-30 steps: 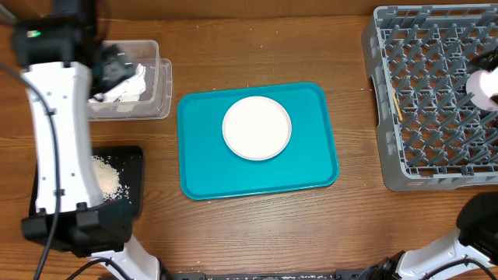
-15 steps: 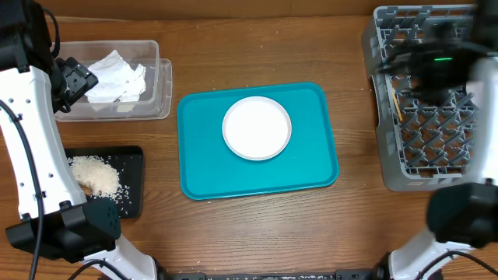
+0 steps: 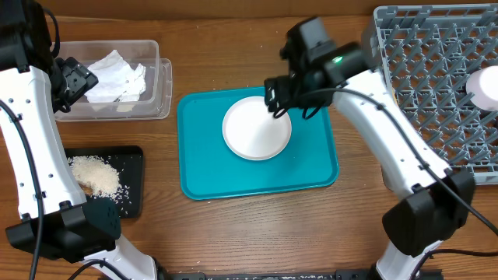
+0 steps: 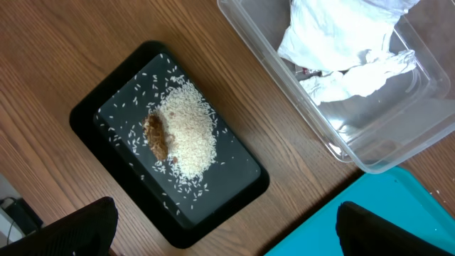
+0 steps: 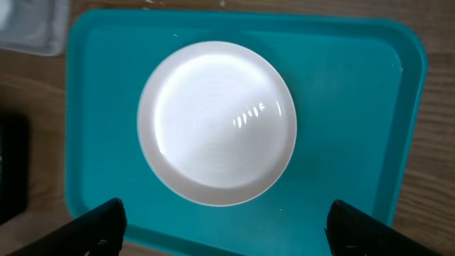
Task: Sort waste into correct bins and load items into the dishwasher
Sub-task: 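Grasp the plate rim with the right gripper and lift it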
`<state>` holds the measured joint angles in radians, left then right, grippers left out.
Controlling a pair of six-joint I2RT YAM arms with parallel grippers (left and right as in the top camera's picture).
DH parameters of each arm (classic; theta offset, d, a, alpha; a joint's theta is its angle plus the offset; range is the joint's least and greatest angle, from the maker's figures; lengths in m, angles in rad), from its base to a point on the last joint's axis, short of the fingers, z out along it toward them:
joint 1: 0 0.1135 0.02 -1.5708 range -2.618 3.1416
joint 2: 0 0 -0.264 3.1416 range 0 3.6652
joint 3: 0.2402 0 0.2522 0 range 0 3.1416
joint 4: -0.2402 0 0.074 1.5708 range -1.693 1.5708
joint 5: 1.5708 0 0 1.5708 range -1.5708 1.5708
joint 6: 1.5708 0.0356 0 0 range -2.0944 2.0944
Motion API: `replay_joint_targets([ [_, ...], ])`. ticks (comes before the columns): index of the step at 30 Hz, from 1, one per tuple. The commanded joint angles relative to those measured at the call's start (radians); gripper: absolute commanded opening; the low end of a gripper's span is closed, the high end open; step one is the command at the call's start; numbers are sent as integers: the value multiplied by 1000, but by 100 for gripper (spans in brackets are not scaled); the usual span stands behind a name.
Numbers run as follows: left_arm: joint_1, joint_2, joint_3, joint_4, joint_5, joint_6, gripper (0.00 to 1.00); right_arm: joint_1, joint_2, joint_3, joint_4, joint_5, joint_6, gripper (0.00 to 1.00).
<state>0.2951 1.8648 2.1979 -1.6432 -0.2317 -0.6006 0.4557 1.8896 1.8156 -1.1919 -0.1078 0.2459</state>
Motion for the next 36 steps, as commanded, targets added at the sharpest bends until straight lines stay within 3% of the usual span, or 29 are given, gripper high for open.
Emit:
replay_joint_targets([
  [1, -1, 0, -6, -1, -4, -13, 100, 13, -13, -132, 64, 134, 146, 90],
  [12, -1, 0, -6, -1, -4, -13, 100, 3, -8, -439, 383, 53, 215, 68],
  [15, -1, 0, -6, -2, -3, -13, 100, 3, 23, -447, 404, 54, 230, 67],
  [17, -1, 0, -6, -2, -4, -13, 100, 3, 51, -446, 407, 54, 230, 75],
  [22, -1, 0, -6, -2, -3, -13, 100, -2, 97, -446, 403, 54, 229, 75],
  [28, -1, 0, -6, -1, -4, -13, 100, 13, 158, -447, 413, 63, 261, 64],
  [32, -1, 0, -6, -2, -4, -13, 100, 21, 188, -447, 415, 70, 261, 48],
  [36, -1, 0, -6, -2, -3, -13, 100, 20, 186, -421, 377, 69, 283, 15],
])
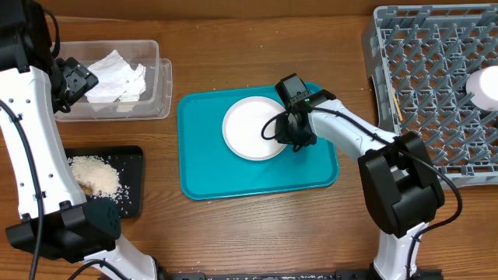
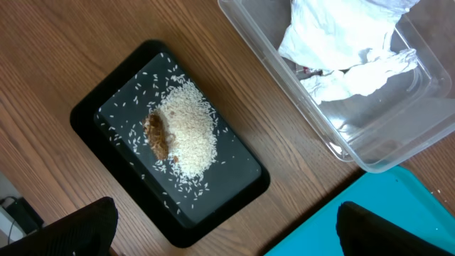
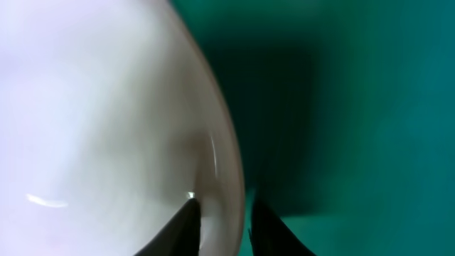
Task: Sort waste into correct bins and load items into the dishwasher
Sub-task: 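Grasp the plate rim with the right gripper and lift it, then carry the plate into the grey rack and release it upright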
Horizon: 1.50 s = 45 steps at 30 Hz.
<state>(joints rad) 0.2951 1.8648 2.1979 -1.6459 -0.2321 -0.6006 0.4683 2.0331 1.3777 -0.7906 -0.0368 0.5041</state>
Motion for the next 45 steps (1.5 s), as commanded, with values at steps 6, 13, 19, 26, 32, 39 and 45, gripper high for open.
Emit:
replay_joint_targets([
  [6, -1, 0, -6, 2, -3, -13, 100, -40, 24, 202, -240, 42, 16, 4],
  [13, -1, 0, -6, 2, -3, -13, 100, -182, -35, 537, -499, 313, -41, 4],
  [19, -2, 0, -6, 1, -3, -13, 100, -356, -43, 719, -520, 532, -120, 4],
  [26, -2, 0, -6, 1, -3, -13, 100, -500, -30, 717, -317, 620, -224, 4],
  [32, -2, 0, -6, 1, -3, -13, 99, -540, -24, 717, -148, 621, -410, 4],
  [39, -2, 0, -6, 1, -3, -13, 100, -544, 26, 717, -92, 695, -486, 4],
  [45, -2, 0, -6, 2, -3, -13, 100, -544, 86, 717, -63, 782, -487, 4],
])
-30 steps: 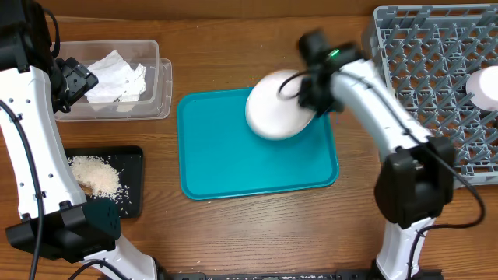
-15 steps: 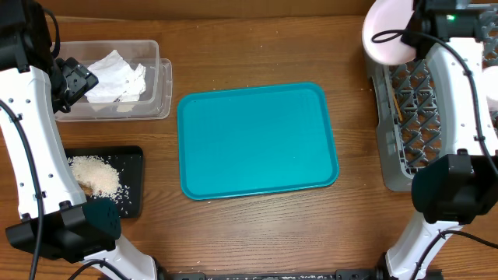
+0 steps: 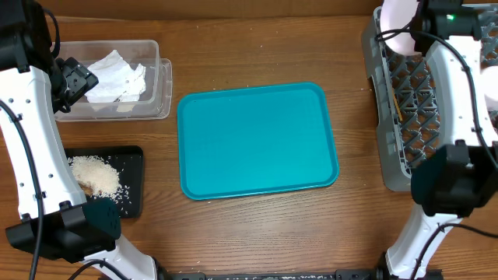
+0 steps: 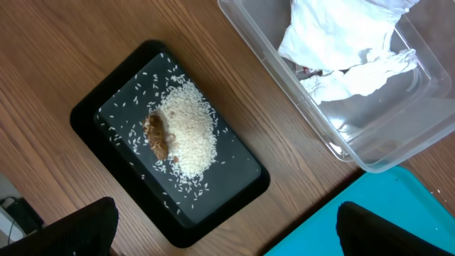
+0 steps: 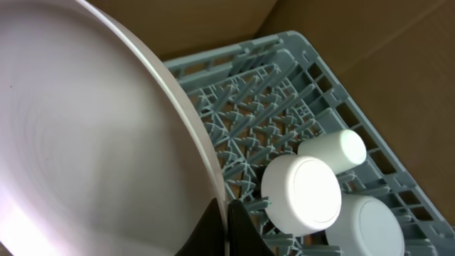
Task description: Sort waste into correct bins and load items into the dishwasher
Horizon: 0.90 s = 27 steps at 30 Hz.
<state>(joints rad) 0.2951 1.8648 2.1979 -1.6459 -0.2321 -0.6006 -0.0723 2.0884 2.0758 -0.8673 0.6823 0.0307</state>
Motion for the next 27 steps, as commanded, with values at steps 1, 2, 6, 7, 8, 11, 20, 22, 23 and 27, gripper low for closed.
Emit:
replay_joint_targets([
  [1, -2, 0, -6, 2, -3, -13, 100, -3, 35, 19, 18, 66, -16, 4],
  [2, -2, 0, -6, 2, -3, -13, 100, -3, 39, 19, 23, 66, -23, 4],
  [6, -2, 0, -6, 2, -3, -13, 100, -3, 50, 19, 36, 90, -58, 4],
  [7, -2, 0, -6, 2, -3, -13, 100, -3, 53, 19, 36, 92, -58, 4],
  [8, -2, 0, -6, 2, -3, -13, 100, -3, 54, 19, 34, 92, -58, 4],
  [11, -2, 0, -6, 2, -3, -13, 100, -3, 55, 19, 45, 130, -58, 4],
  [20, -2, 0, -6, 2, -3, -13, 100, 4, 66, 18, -13, 9, -26, 6],
  [22, -2, 0, -6, 2, -3, -13, 100, 4, 66, 18, -30, -48, -26, 7],
  [23, -2, 0, -6, 2, -3, -13, 100, 4, 66, 18, -38, -79, -23, 9],
  [27, -2, 0, -6, 2, -3, -13, 99, 6, 66, 18, -80, -112, 58, 21],
])
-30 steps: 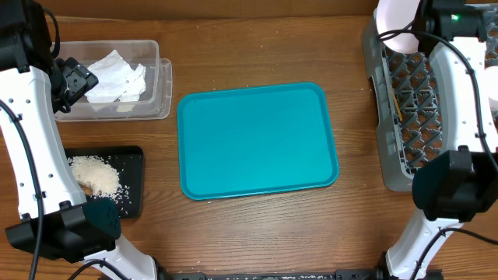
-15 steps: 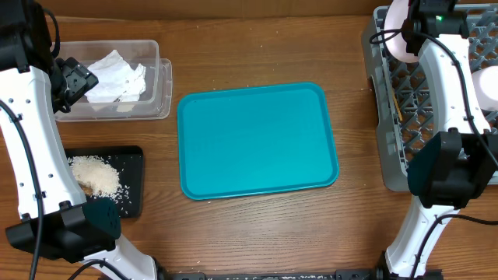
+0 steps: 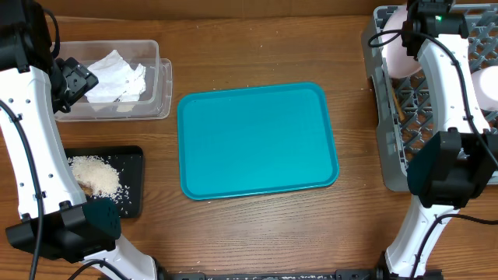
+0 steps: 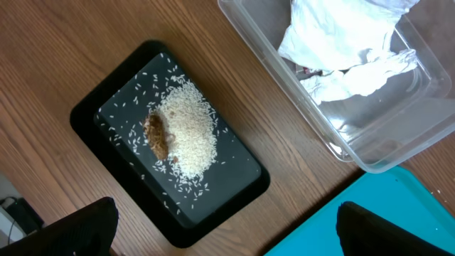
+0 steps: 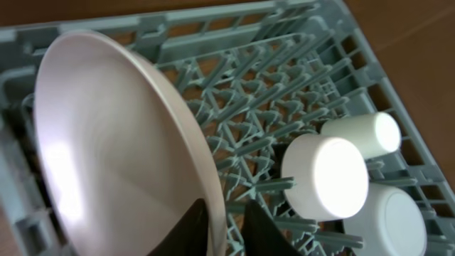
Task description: Sort waste into correct bins and load items into the dishwasher
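A white plate stands on edge among the prongs at the left end of the grey dishwasher rack. My right gripper straddles its rim, fingers a little apart, with a gap on the right side. From overhead the plate sits at the rack's near-left corner under the right gripper. The left gripper hangs open and empty over the table's left side, and overhead it is beside the clear bin.
White cups lie in the rack to the right of the plate. A teal tray lies bare mid-table. A clear bin with crumpled paper and a black tray holding rice and a brown scrap are on the left.
The plate has gone from held above the rack's left end to standing between its prongs. My right fingers, then pinched on the rim, now stand apart. Left arm unchanged.
The plate lay on the teal tray with my right gripper open above it. Then the fingers straddled its right rim on the tray. Later the plate was off the tray, gripped over the rack. Now it stands in the rack, the fingers parted.
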`<state>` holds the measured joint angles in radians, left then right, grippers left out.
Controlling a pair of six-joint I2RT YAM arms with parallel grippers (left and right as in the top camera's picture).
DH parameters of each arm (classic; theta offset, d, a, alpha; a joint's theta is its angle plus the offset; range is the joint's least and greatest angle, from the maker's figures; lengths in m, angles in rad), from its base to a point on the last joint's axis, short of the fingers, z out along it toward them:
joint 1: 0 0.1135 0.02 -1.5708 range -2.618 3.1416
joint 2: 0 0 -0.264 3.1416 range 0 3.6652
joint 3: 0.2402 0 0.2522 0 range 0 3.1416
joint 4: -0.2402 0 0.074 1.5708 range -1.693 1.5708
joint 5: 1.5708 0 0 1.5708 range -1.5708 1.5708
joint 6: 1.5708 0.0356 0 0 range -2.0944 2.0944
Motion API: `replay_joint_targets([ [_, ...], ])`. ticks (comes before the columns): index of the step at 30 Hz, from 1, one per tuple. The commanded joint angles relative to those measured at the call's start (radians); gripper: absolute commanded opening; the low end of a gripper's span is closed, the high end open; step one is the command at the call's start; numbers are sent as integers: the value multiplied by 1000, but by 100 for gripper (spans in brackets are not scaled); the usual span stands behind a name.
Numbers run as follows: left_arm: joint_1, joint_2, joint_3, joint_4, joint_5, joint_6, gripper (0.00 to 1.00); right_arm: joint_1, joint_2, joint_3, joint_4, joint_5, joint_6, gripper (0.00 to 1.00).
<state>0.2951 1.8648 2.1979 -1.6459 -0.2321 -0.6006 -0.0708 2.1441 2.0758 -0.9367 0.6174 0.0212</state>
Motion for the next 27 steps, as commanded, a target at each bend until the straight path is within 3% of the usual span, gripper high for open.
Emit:
replay_joint_targets([
  [1, -2, 0, -6, 2, -3, -13, 100, 6, 7, 18, -24, -48, 97, 21],
  [2, -2, 0, -6, 2, -3, -13, 100, 8, 3, 18, -38, -48, 125, 23],
  [4, -2, 0, -6, 2, -3, -13, 100, 14, -15, 18, -63, -48, 167, 38],
  [7, -2, 0, -6, 2, -3, -13, 100, 19, -76, 19, -98, -93, 197, 45],
  [8, -2, 0, -6, 2, -3, -13, 100, 19, -101, 19, -106, -126, 197, 89],
  [9, -2, 0, -6, 2, -3, -13, 100, 19, -132, 19, -112, -163, 197, 100],
  [15, -2, 0, -6, 2, -3, -13, 100, 19, -331, 19, -209, -535, 196, 100],
  [21, -2, 0, -6, 2, -3, -13, 100, 23, -441, 19, -434, -924, 192, 100],
  [27, -2, 0, -6, 2, -3, -13, 100, 70, -433, 5, -619, -956, 185, 100],
])
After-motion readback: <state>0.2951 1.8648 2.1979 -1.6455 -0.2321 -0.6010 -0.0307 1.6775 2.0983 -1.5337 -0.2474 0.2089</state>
